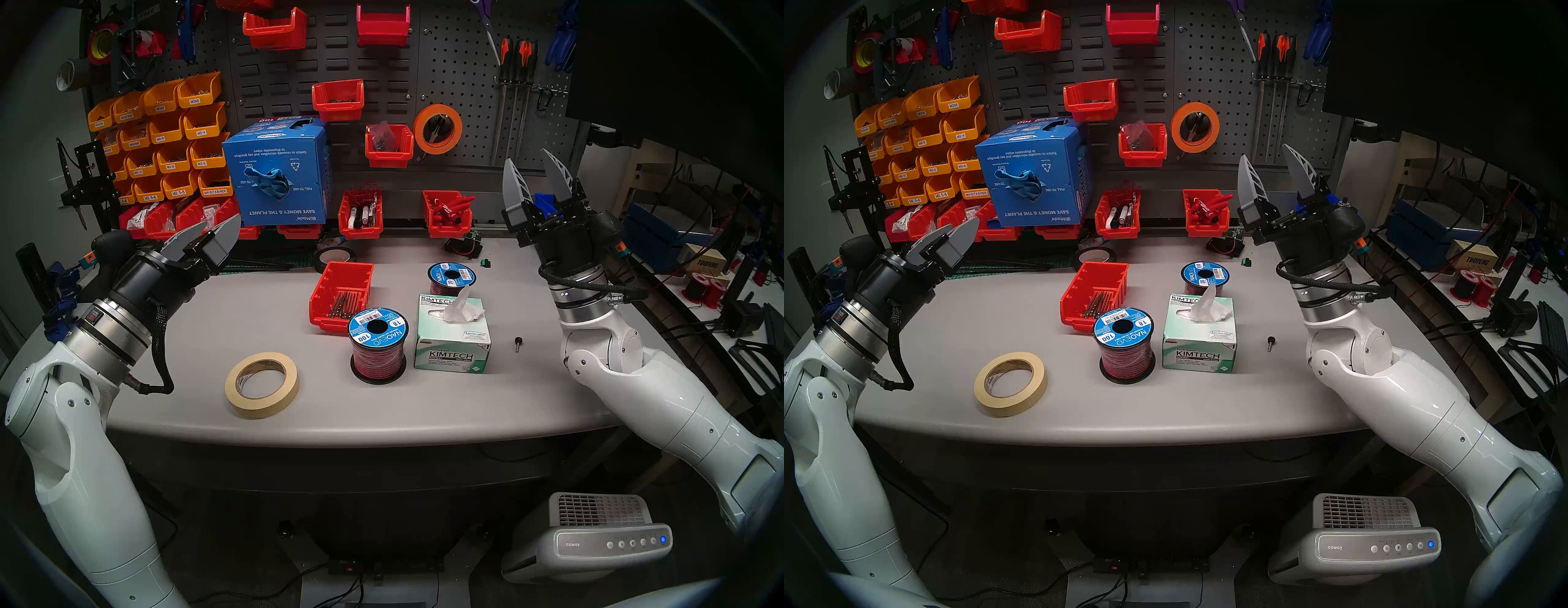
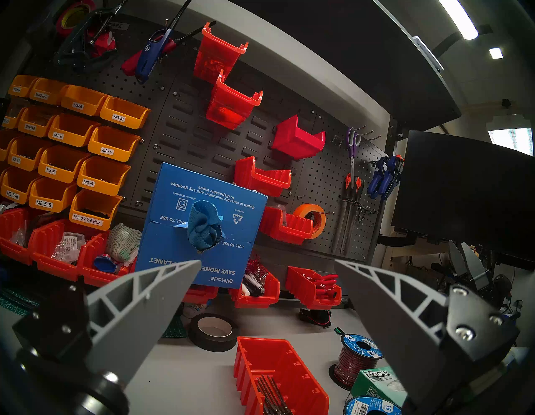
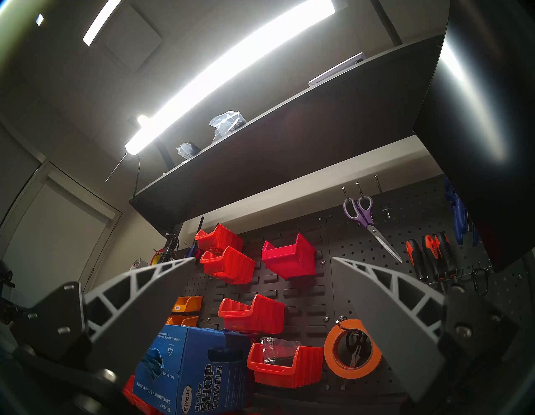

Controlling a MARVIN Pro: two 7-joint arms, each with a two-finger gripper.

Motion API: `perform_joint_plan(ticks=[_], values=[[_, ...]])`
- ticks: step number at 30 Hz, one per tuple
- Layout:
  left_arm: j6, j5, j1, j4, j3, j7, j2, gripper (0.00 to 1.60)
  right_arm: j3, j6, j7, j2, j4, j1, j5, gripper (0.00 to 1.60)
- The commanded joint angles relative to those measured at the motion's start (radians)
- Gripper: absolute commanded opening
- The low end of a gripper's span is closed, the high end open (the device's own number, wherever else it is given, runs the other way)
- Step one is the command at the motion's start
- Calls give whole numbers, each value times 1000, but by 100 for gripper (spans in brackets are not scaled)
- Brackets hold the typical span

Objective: Take out a shop towel

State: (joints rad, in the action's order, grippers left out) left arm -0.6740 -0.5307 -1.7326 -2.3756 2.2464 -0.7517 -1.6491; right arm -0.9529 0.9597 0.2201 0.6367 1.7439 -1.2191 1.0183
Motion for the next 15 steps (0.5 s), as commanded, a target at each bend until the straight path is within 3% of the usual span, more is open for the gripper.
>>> perform_joint_plan(ticks=[1, 10, 12, 15], values=[[2, -5, 9, -21, 0, -1, 0, 160, -18, 0, -2, -3, 14, 19, 2, 160], [2, -5, 9, -21, 0, -1, 0, 160, -17, 0, -2, -3, 14, 19, 2, 160], [1, -35, 21, -24, 15, -9, -2, 160, -17, 0, -2, -3, 14, 19, 2, 160], [84, -24, 34, -22, 15, 21, 0, 160, -26, -64, -70, -20, 41, 17, 16, 160]])
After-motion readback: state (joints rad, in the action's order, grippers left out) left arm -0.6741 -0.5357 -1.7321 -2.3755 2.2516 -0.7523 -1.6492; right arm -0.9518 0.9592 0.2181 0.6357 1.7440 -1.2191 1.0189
